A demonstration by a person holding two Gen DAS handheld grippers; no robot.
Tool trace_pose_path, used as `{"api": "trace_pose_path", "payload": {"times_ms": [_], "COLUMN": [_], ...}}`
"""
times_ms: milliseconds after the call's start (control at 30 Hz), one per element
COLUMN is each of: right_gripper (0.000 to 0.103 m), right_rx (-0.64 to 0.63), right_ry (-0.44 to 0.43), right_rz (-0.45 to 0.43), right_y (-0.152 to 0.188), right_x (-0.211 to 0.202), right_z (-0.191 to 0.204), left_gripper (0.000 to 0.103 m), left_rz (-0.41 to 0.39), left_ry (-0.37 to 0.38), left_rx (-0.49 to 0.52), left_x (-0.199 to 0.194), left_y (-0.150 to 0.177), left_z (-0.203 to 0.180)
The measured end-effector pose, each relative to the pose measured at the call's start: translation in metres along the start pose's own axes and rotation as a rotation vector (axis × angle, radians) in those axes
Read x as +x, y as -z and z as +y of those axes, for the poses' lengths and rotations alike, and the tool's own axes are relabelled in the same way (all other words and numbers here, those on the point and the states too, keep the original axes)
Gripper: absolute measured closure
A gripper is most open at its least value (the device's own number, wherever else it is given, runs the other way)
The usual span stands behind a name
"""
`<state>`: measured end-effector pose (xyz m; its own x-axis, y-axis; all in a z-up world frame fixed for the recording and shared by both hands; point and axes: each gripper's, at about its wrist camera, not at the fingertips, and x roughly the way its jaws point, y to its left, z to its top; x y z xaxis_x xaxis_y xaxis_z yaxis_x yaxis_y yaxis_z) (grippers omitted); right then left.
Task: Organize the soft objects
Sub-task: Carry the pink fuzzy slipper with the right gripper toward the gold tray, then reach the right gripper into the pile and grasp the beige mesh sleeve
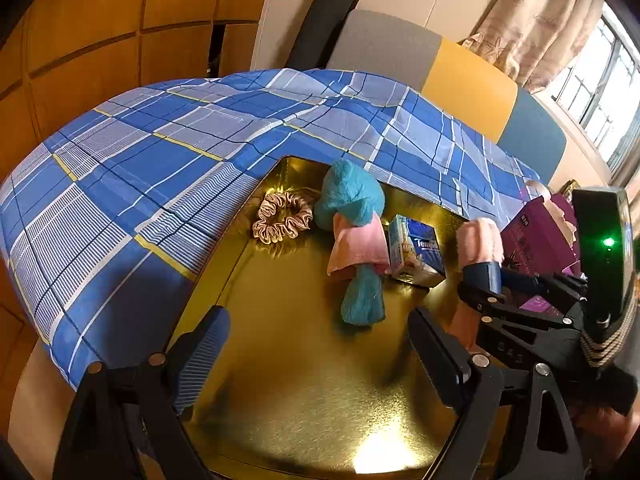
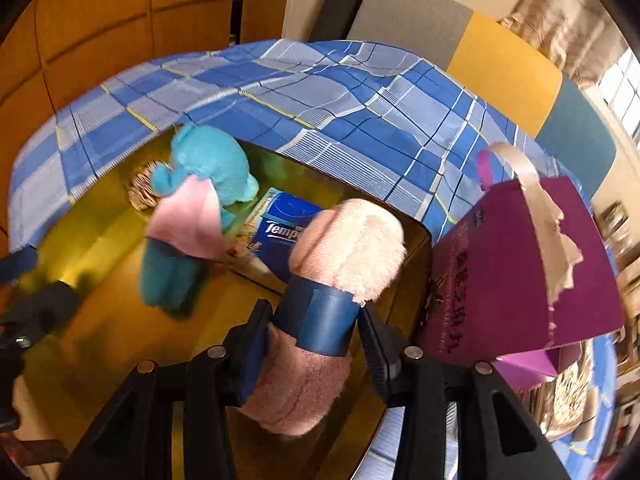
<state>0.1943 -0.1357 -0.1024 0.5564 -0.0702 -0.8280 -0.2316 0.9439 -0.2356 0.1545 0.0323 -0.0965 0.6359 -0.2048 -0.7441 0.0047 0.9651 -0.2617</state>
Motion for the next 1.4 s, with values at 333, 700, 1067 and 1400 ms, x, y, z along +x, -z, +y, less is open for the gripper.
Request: {"api": "trace_pose_path", "payload": {"times_ms": [333,700,1067,1400], "right_gripper": [0.058,0.058,0.058,0.058], "right_rx": [0.063,0.098,0.278,0.398], "right_ry": [-0.024,-0.125,-0.087,0.032], "right_rz": [-0.147,-0.266,-0.195,-0.094], "right_y": [0.006,0.059,0.116,0.169], "right_x": [-0.045,-0.113,-0.121,-0.106], "right_z": [-0.002,-0.011,-0.076,-0.156], "left_gripper": [0.012,0.012,0.012,0.012], "left_rz": [-0.001,0.013,0.014,0.042], "left_ry": [-0.010,0.032,0.052,0.098], "left_rx": [0.015,0.078,0.203,0.297], "left_x": [0.000,-0.005,-0.015,-0.027], "left_y": [0.002,0.012,0.028,0.049], "left_z": [-0.003,-0.027,-0.067,-0.117]}}
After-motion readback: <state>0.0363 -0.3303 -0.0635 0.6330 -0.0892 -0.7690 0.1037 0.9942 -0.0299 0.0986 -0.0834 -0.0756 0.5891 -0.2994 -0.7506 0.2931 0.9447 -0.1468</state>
